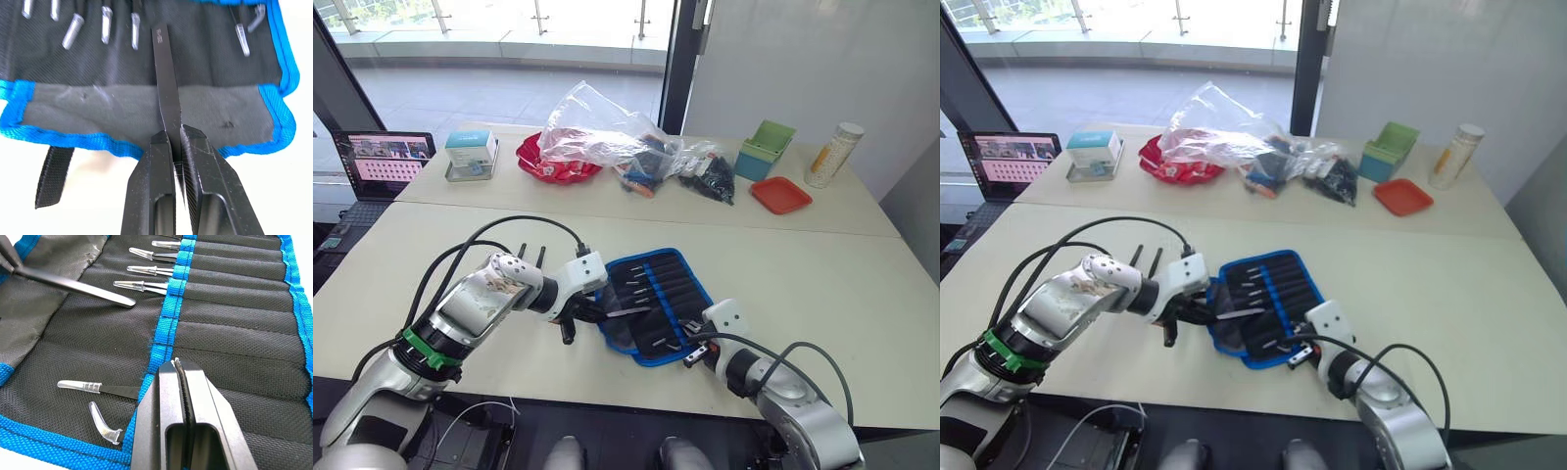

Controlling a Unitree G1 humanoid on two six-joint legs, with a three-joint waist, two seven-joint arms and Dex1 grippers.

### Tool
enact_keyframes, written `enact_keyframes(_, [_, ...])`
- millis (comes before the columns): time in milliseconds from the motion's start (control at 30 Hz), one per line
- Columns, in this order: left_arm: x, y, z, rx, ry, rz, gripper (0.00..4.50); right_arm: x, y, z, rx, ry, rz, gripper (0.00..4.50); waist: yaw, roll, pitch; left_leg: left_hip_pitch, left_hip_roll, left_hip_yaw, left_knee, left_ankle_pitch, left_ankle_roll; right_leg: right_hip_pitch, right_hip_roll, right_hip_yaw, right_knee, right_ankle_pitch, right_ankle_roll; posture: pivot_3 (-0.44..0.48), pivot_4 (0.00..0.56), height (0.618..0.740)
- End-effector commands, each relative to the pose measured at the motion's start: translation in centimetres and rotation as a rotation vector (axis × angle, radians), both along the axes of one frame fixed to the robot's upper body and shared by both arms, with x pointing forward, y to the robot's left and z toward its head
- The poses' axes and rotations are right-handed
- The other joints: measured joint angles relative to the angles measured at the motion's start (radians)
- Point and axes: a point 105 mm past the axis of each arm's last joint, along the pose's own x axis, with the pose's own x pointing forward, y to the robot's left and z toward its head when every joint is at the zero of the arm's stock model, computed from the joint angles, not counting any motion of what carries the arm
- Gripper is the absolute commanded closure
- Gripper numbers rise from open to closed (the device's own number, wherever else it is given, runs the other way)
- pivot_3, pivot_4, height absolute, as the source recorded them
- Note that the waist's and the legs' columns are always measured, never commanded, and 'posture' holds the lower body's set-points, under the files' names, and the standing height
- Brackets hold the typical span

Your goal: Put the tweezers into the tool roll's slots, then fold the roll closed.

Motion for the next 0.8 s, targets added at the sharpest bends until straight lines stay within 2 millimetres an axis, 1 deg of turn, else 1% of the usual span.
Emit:
enact_keyframes(33, [0.1, -0.7, 1.0, 0.014, -0.037, -0.035, 4.47, -1.0, 0.5, -2.6, -0.014, 0.119, 0.015, 4.5, 0.0, 0.0, 0.0, 0.0, 0.0, 0.0, 0.0, 0.0, 0.0, 0.0, 0.0, 0.0, 0.0, 0.0, 0.0, 0.0, 0.15, 0.723])
enact_keyframes(200, [0.5, -1.4, 1.0, 0.032, -0.057, -0.044, 4.47, -1.2, 0.6, -2.8, -0.012, 0.126, 0.017, 4.5, 0.0, 0.0, 0.0, 0.0, 0.0, 0.0, 0.0, 0.0, 0.0, 0.0, 0.0, 0.0, 0.0, 0.0, 0.0, 0.0, 0.15, 0.723])
enact_keyframes(333, [0.8, -2.5, 0.9, 0.031, -0.066, -0.069, 4.47, -1.5, 0.7, -3.0, -0.011, 0.136, 0.02, 4.5, 0.001, 0.0, 0.0, 0.0, 0.0, 0.0, 0.0, 0.0, 0.0, 0.0, 0.0, 0.0, 0.0, 0.0, 0.0, 0.0, 0.15, 0.723])
enact_keyframes(400, [0.8, -2.7, 0.9, 0.033, -0.07, -0.076, 4.47, -1.5, 0.7, -3.0, -0.012, 0.137, 0.02, 4.5, 0.001, 0.0, 0.0, -0.001, 0.0, 0.0, 0.0, 0.0, 0.0, 0.0, 0.0, 0.0, 0.0, 0.0, 0.0, 0.0, 0.15, 0.723])
enact_keyframes(500, [1.5, -3.3, 0.8, 0.04, -0.094, -0.07, 4.47, -1.5, 0.8, -3.1, -0.011, 0.139, 0.021, 4.5, 0.002, 0.0, 0.0, -0.001, 0.0, 0.0, 0.0, 0.0, 0.0, 0.0, 0.0, 0.0, 0.0, 0.0, 0.0, 0.0, 0.15, 0.723])
enact_keyframes(567, [1.5, -4.1, 0.7, 0.03, -0.088, -0.087, 4.47, -1.6, 0.8, -3.1, -0.009, 0.14, 0.02, 4.5, 0.003, 0.0, 0.0, -0.001, 0.0, 0.0, 0.0, 0.0, 0.0, 0.0, 0.0, 0.0, 0.0, 0.0, 0.0, 0.0, 0.15, 0.723])
enact_keyframes(633, [1.8, -5.0, 0.7, 0.003, -0.07, -0.064, 4.47, -1.7, 0.8, -3.1, -0.01, 0.141, 0.019, 4.5, 0.004, 0.0, 0.0, -0.001, 0.0, 0.0, 0.001, 0.0, 0.0, 0.0, 0.0, 0.0, -0.001, 0.0, 0.0, 0.0, 0.15, 0.723])
enact_keyframes(667, [2.1, -5.0, 0.2, 0.035, -0.09, -0.062, 4.47, -1.7, 0.7, -3.2, -0.011, 0.141, 0.017, 4.5, 0.004, 0.0, 0.0, -0.001, -0.001, 0.0, 0.001, 0.0, 0.0, 0.0, 0.0, 0.0, -0.001, 0.0, 0.0, 0.0, 0.15, 0.723])
enact_keyframes(800, [2.5, -6.3, -0.2, 0.016, -0.095, -0.065, 4.47, -1.7, 0.6, -3.2, -0.012, 0.139, 0.012, 4.5, 0.002, 0.0, 0.0, -0.001, 0.0, -0.001, 0.001, 0.0, 0.0, 0.0, 0.0, 0.0, 0.0, 0.0, 0.0, 0.0, 0.15, 0.723])
